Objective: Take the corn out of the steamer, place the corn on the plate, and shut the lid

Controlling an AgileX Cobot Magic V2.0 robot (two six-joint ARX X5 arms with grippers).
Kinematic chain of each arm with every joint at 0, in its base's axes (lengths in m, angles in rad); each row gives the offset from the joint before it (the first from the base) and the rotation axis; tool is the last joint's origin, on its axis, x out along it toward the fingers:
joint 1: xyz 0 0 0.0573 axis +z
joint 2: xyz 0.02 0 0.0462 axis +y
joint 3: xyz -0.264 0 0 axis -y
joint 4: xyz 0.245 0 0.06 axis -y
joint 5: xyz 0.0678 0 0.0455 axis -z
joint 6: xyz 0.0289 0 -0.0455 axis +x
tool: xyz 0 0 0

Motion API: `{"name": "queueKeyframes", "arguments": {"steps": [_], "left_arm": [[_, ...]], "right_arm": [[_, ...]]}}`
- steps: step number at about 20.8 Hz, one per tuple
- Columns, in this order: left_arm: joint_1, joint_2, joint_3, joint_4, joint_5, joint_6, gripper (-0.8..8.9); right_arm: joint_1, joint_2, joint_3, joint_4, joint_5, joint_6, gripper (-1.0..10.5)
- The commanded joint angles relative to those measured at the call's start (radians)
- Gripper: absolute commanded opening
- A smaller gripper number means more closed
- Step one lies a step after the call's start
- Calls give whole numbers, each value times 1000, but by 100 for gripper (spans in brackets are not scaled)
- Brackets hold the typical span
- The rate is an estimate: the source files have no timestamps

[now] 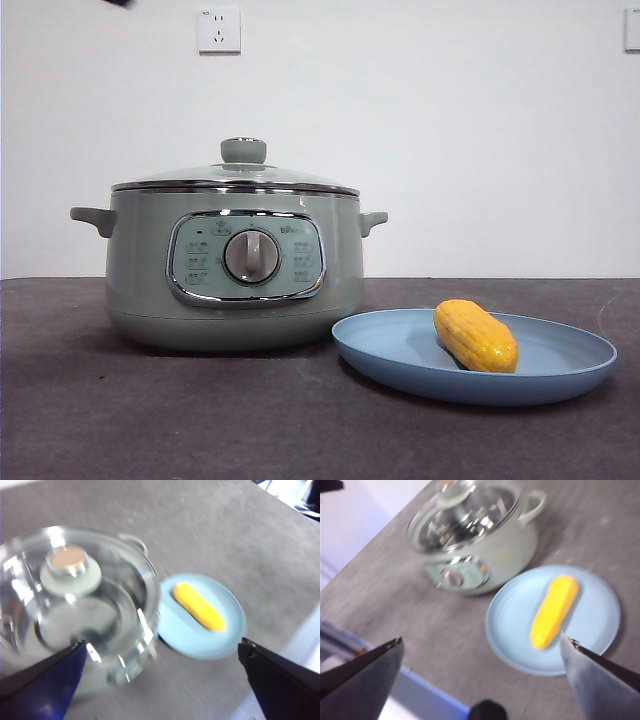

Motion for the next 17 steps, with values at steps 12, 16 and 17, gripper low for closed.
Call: {"name": "queueKeyframes", "arguments": {"steps": [12, 16, 17], "left_arm": [[-3, -151, -1, -242, 66, -1, -4], [-3, -151, -1, -243, 66, -1, -4], [-3, -151, -1, -243, 66, -1, -4]], "right_arm": [[2, 0, -8, -49, -29, -15, -7], [2, 0, -8, -50, -27, -15, 1], [2, 0, -7, -50, -25, -15, 1]]}}
